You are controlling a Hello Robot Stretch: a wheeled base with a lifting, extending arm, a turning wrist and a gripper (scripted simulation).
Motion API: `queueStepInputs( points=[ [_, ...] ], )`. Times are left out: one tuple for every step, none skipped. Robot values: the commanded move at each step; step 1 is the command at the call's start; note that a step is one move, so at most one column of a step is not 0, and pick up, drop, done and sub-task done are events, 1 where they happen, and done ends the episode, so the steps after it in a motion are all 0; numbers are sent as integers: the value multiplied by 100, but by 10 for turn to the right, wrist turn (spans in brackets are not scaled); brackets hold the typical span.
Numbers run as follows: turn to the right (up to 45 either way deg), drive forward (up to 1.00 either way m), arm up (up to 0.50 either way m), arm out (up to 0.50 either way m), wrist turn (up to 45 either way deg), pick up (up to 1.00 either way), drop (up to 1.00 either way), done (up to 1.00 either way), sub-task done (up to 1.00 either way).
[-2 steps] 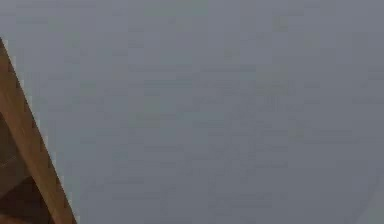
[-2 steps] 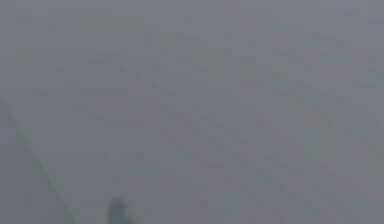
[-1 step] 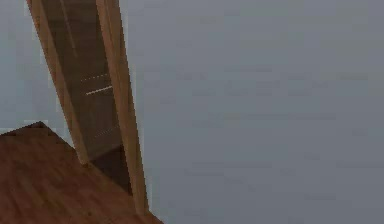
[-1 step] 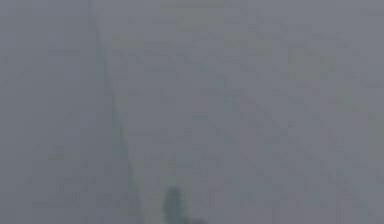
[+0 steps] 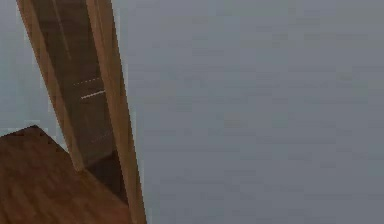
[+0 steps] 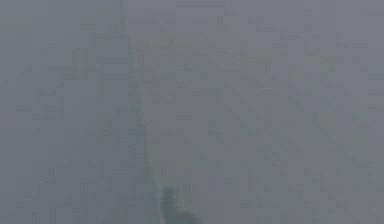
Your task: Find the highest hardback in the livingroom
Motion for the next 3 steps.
queueStepInputs(
  points=[
    [-450, 0, 0, 0, 0, 0, 0, 0, 0],
    [-330, 0, 0, 0, 0, 0, 0, 0, 0],
    [0, 65, 0, 0, 0, 0, 0, 0, 0]
  ],
)
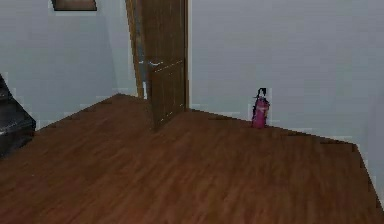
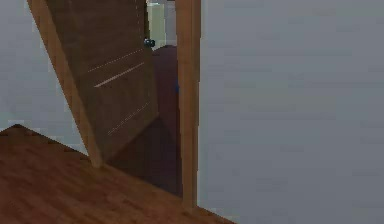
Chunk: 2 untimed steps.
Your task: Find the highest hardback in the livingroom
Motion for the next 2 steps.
queueStepInputs(
  points=[
    [-210, 0, 0, 0, 0, 0, 0, 0, 0],
    [0, 100, 0, 0, 0, 0, 0, 0, 0]
  ],
)
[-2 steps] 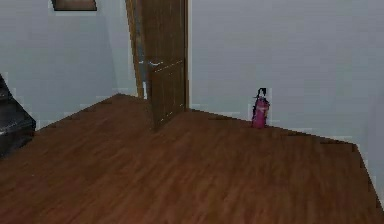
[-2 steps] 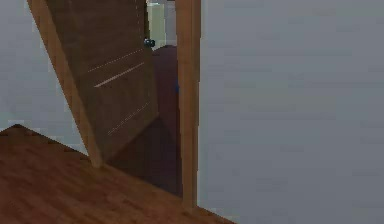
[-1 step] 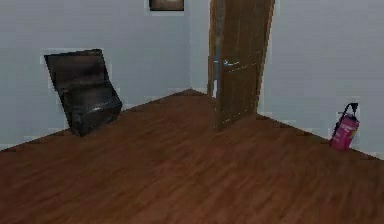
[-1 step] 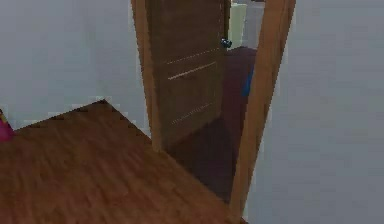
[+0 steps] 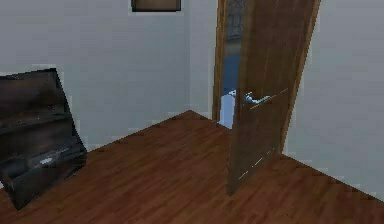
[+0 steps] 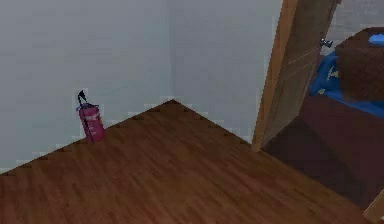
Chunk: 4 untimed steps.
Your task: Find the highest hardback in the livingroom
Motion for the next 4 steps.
queueStepInputs(
  points=[
    [-30, 0, 0, 0, 0, 0, 0, 0, 0],
    [0, 100, 0, 0, 0, 0, 0, 0, 0],
    [-30, 0, 0, 0, 0, 0, 0, 0, 0],
    [0, 10, 0, 0, 0, 0, 0, 0, 0]
  ],
)
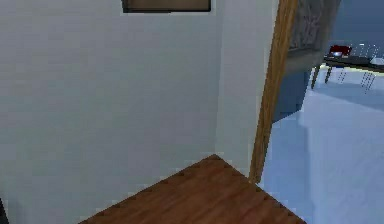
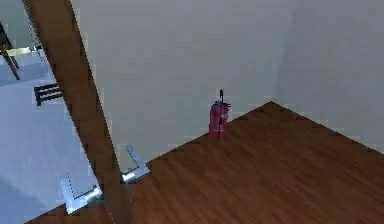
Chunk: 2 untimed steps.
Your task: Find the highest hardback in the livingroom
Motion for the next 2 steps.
queueStepInputs(
  points=[
    [0, 55, 0, 0, 0, 0, 0, 0, 0],
    [450, 0, 0, 0, 0, 0, 0, 0, 0]
  ],
)
